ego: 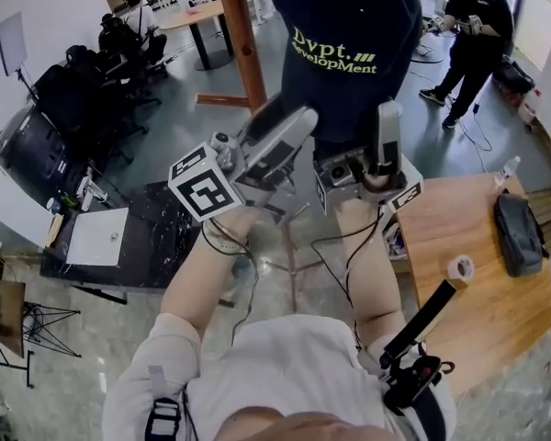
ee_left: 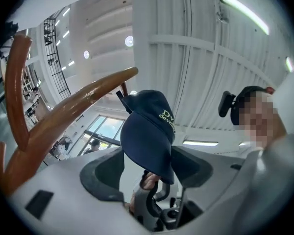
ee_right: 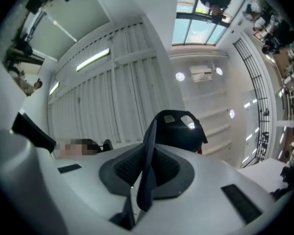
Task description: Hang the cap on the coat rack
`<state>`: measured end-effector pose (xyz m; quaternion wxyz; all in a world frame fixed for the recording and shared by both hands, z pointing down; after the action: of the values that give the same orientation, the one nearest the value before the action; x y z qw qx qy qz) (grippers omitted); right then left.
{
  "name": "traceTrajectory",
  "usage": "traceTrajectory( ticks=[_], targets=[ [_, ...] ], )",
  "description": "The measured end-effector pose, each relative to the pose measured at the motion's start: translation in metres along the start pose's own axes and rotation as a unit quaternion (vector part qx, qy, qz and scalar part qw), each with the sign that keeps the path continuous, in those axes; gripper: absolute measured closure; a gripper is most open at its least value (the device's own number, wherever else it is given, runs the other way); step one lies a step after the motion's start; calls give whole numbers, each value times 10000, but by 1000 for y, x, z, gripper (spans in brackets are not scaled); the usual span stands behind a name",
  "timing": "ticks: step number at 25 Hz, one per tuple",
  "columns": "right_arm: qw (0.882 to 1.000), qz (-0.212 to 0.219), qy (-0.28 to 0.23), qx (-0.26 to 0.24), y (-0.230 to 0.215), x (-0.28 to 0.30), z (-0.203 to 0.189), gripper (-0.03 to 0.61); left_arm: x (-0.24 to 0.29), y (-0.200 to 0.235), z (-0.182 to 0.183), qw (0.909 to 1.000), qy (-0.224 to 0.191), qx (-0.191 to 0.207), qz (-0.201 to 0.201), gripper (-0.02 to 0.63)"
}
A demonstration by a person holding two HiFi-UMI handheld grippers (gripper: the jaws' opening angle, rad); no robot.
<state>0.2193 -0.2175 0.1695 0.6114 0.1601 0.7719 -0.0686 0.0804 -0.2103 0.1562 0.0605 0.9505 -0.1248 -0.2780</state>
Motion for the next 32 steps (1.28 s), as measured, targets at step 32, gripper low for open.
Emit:
traceTrajectory(
  ticks=[32],
  targets=[
    [7143,-2134,2186,-6296,26,32,1,541,-25,-7,34,9930,189,1104,385,325]
  ],
)
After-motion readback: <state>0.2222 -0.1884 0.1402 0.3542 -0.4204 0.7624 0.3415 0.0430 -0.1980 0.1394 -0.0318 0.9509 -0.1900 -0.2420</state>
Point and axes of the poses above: the fingertips, and each gripper's own axes: x forward along the fingers, y to its left, z out of its top, the point moved 5 cm from there along -x, backward along the fingers, and after that the axes turned 3 degrees about y, right-handed, at the moved point
